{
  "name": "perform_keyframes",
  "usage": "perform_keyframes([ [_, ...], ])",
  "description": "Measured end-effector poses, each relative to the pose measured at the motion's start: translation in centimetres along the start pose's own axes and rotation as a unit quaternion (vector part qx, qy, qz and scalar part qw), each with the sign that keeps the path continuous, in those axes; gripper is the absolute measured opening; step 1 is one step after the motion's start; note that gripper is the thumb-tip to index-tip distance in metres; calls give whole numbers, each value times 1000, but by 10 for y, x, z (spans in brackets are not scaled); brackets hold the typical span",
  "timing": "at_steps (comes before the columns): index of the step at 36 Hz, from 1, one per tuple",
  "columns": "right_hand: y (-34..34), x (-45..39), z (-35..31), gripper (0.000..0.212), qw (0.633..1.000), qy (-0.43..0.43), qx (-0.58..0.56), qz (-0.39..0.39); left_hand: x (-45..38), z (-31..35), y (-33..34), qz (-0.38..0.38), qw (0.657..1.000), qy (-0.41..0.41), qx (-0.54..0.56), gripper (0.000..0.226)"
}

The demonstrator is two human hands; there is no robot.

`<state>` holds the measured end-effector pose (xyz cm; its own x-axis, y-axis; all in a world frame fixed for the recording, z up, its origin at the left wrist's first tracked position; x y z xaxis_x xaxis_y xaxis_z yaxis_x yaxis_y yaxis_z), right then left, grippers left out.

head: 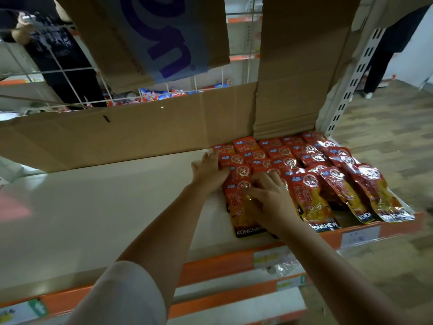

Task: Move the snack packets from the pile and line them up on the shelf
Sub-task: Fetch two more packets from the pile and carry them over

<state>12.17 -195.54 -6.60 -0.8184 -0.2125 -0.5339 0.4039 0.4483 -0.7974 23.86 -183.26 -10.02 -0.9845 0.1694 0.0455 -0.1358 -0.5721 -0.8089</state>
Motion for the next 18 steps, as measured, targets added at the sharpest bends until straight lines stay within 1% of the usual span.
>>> perform_keyframes([
  [3, 10, 2, -3, 35, 998, -26, 11, -50, 1, 2, 1, -14, 1000, 0, -3, 61],
  [9, 15, 0, -3, 36, 998, -16, 7, -66, 8, 1, -2, -18, 999, 18, -24, 57],
  [13, 16, -7, -15, 35, 998, -14, 6, -63, 30, 3, -18, 6, 997, 60, -41, 52],
  [18, 26, -28, -50, 37, 998, -34, -11, -42, 71, -20, -51, 84, 976, 99, -175, 52],
])
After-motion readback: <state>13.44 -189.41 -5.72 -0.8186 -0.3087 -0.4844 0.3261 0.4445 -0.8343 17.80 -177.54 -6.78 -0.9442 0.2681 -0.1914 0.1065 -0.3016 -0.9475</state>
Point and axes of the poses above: each hand's wrist, its own x-axis away from the middle knuckle, its own y-axis out of the palm, z = x × y, the point moved 7 cm from there along -x, towards the middle knuckle, and after that the axes turned 1 degree about -x, right-handed, at the moved point
